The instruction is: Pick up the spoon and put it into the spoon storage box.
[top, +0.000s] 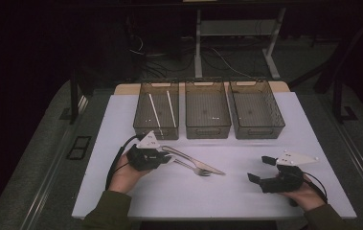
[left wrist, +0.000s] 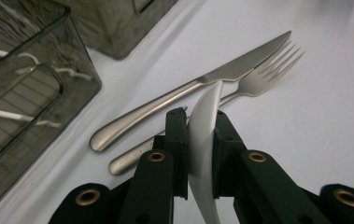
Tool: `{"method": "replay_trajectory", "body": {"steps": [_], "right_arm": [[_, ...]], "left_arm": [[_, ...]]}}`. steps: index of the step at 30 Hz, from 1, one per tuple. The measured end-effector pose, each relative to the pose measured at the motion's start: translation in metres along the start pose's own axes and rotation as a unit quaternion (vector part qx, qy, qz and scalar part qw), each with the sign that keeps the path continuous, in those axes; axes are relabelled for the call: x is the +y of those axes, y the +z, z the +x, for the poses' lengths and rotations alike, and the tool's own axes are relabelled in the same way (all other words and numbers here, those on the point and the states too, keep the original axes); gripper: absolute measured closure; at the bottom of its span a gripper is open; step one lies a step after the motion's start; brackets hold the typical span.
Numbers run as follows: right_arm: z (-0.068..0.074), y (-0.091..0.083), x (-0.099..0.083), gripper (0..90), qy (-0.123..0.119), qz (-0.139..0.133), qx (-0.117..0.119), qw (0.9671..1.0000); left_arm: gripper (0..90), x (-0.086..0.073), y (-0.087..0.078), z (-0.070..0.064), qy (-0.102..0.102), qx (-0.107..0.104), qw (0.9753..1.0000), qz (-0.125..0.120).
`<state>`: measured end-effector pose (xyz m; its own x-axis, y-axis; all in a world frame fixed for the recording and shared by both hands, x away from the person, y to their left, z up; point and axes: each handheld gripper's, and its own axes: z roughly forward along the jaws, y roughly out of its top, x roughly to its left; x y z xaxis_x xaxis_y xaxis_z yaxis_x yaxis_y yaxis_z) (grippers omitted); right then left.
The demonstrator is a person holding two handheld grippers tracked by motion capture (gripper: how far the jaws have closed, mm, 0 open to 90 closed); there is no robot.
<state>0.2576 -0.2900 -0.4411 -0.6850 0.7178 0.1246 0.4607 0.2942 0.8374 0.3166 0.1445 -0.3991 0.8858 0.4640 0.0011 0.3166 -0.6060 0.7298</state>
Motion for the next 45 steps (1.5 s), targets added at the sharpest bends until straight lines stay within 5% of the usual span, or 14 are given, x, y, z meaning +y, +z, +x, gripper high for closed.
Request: {"method": "replay_trajectory", "body": {"steps": [13, 19, 45], "right_arm": [[0.001, 0.0, -0.001, 11.9, -0.008, 0.008, 0.004, 0.9999], [0.001, 0.0, -0.001, 11.9, -0.005, 0.009, 0.004, 0.9999], [-0.001, -0.006, -0.002, 12.0, 0.004, 0.001, 0.003, 1.0]], "left_arm": [[79.3, 0.022, -0.006, 0.006, -0.009, -0.008, 0.9986, -0.051], [79.3, 0.038, -0.005, 0.012, 0.001, -0.013, 0.9979, -0.063], [79.2, 0.129, 0.037, 0.042, 0.049, -0.024, 0.9967, -0.061]]}}
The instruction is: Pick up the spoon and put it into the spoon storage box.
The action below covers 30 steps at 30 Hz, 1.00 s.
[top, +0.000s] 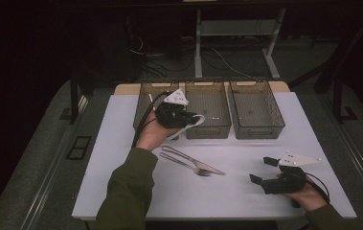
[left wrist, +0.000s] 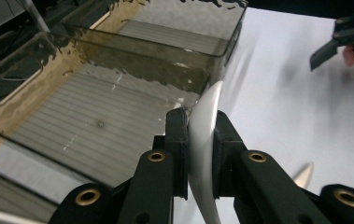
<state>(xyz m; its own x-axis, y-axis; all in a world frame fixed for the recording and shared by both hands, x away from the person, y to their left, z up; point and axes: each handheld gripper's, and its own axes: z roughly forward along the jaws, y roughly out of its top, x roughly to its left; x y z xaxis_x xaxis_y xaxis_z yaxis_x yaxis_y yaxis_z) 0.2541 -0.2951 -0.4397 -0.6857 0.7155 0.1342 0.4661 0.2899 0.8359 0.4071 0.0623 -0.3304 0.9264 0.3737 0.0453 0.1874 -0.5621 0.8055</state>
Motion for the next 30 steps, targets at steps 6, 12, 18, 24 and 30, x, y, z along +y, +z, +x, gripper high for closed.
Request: {"method": "replay_trajectory", "body": {"steps": [6, 12, 18, 24, 30], "right_arm": [[0.0, -0.001, 0.0, 12.0, 0.001, -0.002, 0.001, 1.0], [0.0, -0.001, 0.0, 12.0, 0.003, -0.003, 0.002, 1.0], [-0.001, -0.002, 0.0, 11.9, 0.006, -0.006, 0.005, 1.0], [-0.001, -0.003, 0.001, 12.0, 0.005, -0.011, 0.007, 0.9999], [-0.001, -0.006, 0.001, 12.0, 0.008, -0.015, 0.008, 0.9998]], "left_arm": [[79.2, 0.014, 0.017, 0.011, 0.013, 0.002, 0.9999, 0.01], [79.2, 0.022, 0.037, 0.022, 0.013, 0.002, 0.9999, 0.007], [79.2, 0.026, 0.059, 0.031, 0.004, 0.001, 1.0, 0.006], [79.2, 0.03, 0.076, 0.037, 0.004, 0.007, 0.9999, 0.014], [79.2, 0.033, 0.088, 0.04, 0.006, 0.011, 0.9998, 0.014]]}}
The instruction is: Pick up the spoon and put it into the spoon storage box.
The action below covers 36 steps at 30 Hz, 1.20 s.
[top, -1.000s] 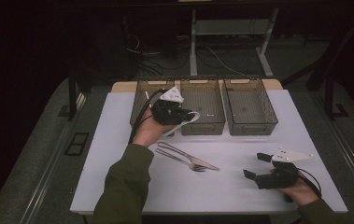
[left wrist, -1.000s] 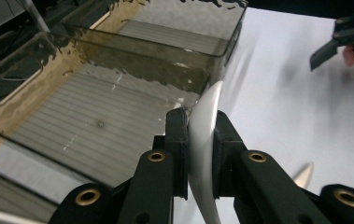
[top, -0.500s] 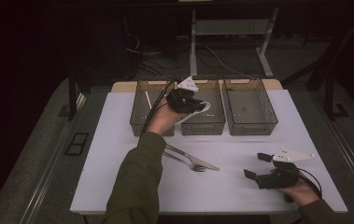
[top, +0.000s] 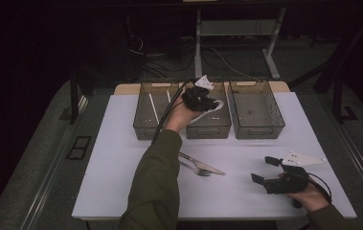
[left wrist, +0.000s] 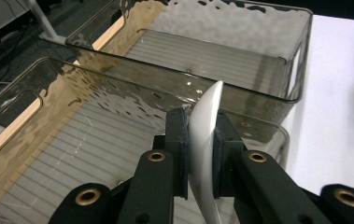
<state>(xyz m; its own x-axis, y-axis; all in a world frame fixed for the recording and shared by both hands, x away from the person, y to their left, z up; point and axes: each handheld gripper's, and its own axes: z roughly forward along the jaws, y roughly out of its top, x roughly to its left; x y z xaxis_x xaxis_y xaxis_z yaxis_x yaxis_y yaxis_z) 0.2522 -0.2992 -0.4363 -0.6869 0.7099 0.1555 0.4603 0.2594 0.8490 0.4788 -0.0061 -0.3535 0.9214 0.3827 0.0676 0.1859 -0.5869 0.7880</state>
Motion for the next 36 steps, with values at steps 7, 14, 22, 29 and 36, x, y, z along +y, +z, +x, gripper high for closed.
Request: {"method": "replay_trajectory", "body": {"steps": [7, 14, 22, 29, 36], "right_arm": [[0.001, 0.0, 0.0, 12.0, 0.0, 0.0, 0.002, 1.0], [0.001, 0.0, 0.001, 12.0, -0.002, 0.001, 0.004, 1.0], [0.002, 0.0, 0.001, 12.0, 0.0, 0.001, 0.004, 1.0], [0.001, 0.0, 0.001, 12.0, -0.001, 0.001, 0.002, 1.0], [0.001, 0.0, 0.001, 12.0, -0.005, 0.002, 0.001, 1.0]], "left_arm": [[79.1, -0.005, 0.013, 0.0, -0.001, 0.001, 0.9997, 0.024], [79.0, -0.006, 0.023, -0.005, 0.001, -0.003, 0.9989, 0.046], [77.7, -0.009, 0.027, -0.008, -0.003, -0.013, 0.998, 0.061], [72.6, -0.006, 0.023, -0.01, 0.004, -0.013, 0.9982, 0.058], [60.8, -0.001, 0.011, -0.018, -0.016, -0.022, 0.9993, 0.026]]}}
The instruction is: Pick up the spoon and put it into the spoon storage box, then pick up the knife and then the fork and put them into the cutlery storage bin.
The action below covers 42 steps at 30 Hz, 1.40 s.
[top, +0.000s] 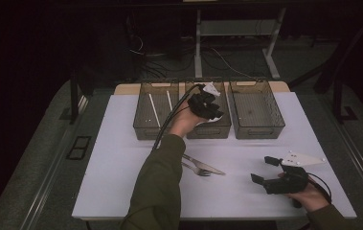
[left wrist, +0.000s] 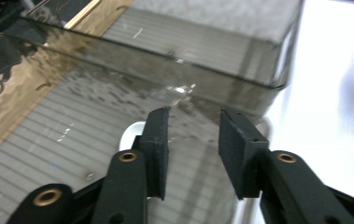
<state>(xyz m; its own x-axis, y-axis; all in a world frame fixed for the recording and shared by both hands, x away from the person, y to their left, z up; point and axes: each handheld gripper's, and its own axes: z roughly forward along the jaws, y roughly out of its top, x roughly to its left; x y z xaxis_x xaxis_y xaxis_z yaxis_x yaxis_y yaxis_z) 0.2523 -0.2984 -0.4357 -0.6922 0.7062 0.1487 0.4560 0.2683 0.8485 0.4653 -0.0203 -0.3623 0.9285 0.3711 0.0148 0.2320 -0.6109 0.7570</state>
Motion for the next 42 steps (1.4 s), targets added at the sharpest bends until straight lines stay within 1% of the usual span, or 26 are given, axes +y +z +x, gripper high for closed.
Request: {"method": "replay_trajectory", "body": {"steps": [1, 2, 3, 4, 6, 9, 11, 14, 16, 17, 19, 21, 22, 25, 29, 32, 33, 34, 35, 37, 38, 42], "right_arm": [[0.0, 0.0, 0.0, 12.0, 0.0, 0.0, 0.0, 1.0], [-0.001, 0.001, 0.0, 12.0, 0.0, -0.001, -0.001, 1.0], [-0.001, 0.001, 0.0, 12.0, 0.001, 0.0, -0.001, 1.0], [-0.001, 0.001, 0.0, 12.0, 0.002, -0.001, -0.001, 1.0], [0.0, 0.001, 0.0, 12.0, -0.001, 0.001, -0.001, 1.0], [0.0, 0.0, 0.0, 12.0, -0.004, 0.002, -0.004, 1.0], [0.0, 0.0, 0.0, 12.0, -0.003, 0.004, -0.004, 1.0], [0.0, 0.0, 0.0, 12.0, -0.001, 0.003, -0.006, 1.0], [0.0, 0.001, 0.0, 12.0, -0.001, 0.004, -0.005, 1.0], [0.0, 0.001, 0.0, 12.0, -0.001, 0.005, -0.006, 1.0], [0.0, 0.001, 0.0, 12.0, -0.003, 0.005, -0.006, 1.0], [0.001, 0.001, 0.0, 12.0, -0.004, 0.006, -0.005, 1.0], [0.001, 0.001, -0.001, 12.0, -0.006, 0.005, -0.006, 1.0], [0.001, 0.001, 0.0, 12.0, -0.008, 0.005, -0.005, 0.9999], [0.001, 0.001, 0.0, 12.0, -0.008, 0.007, -0.005, 0.9999], [0.001, 0.001, 0.0, 12.0, -0.008, 0.006, -0.005, 0.9999], [0.001, 0.001, 0.0, 12.0, -0.007, 0.007, -0.005, 0.9999], [0.002, 0.0, -0.001, 12.0, 0.001, 0.012, -0.003, 0.9999], [0.001, 0.001, 0.0, 12.0, -0.005, 0.008, -0.006, 0.9999], [0.001, 0.001, -0.001, 12.0, -0.004, 0.01, -0.005, 0.9999], [0.0, 0.002, -0.001, 12.0, -0.008, 0.01, -0.007, 0.9999], [0.0, 0.001, -0.001, 12.0, -0.006, 0.009, -0.009, 0.9999]], "left_arm": [[58.5, 0.0, -0.003, -0.001, 0.003, -0.004, 1.0, -0.001], [56.2, 0.001, -0.005, -0.003, 0.0, -0.006, 1.0, -0.003], [53.8, 0.001, -0.008, -0.005, -0.007, -0.012, 0.9999, -0.003], [51.5, 0.0, -0.01, -0.007, -0.014, -0.015, 0.9997, -0.008], [47.0, -0.001, -0.016, -0.01, -0.015, -0.02, 0.9995, -0.016], [43.4, -0.005, -0.025, -0.017, -0.019, -0.024, 0.9992, -0.024], [42.3, -0.009, -0.032, -0.021, -0.018, -0.032, 0.9989, -0.03], [41.8, -0.014, -0.041, -0.029, -0.02, -0.038, 0.9982, -0.042], [41.5, -0.018, -0.046, -0.033, -0.021, -0.038, 0.9982, -0.043], [41.4, -0.02, -0.048, -0.037, -0.025, -0.038, 0.9979, -0.046], [40.7, -0.025, -0.052, -0.041, -0.015, -0.044, 0.9979, -0.046], [40.4, -0.029, -0.057, -0.047, -0.017, -0.045, 0.9978, -0.045], [40.0, -0.032, -0.059, -0.05, -0.015, -0.045, 0.9979, -0.044], [39.8, -0.041, -0.065, -0.056, -0.015, -0.044, 0.9978, -0.048], [39.8, -0.056, -0.072, -0.064, -0.013, -0.043, 0.998, -0.045], [39.8, -0.072, -0.077, -0.068, -0.021, -0.041, 0.9982, -0.039], [40.2, -0.076, -0.078, -0.069, -0.02, -0.039, 0.9983, -0.038], [40.7, -0.081, -0.079, -0.069, -0.021, -0.037, 0.9984, -0.036], [41.8, -0.086, -0.081, -0.069, -0.023, -0.034, 0.9985, -0.036], [44.9, -0.097, -0.084, -0.069, -0.026, -0.029, 0.9985, -0.037], [47.3, -0.102, -0.087, -0.069, -0.027, -0.027, 0.9987, -0.033], [56.9, -0.122, -0.094, -0.068, -0.033, -0.014, 0.9989, -0.031]]}}
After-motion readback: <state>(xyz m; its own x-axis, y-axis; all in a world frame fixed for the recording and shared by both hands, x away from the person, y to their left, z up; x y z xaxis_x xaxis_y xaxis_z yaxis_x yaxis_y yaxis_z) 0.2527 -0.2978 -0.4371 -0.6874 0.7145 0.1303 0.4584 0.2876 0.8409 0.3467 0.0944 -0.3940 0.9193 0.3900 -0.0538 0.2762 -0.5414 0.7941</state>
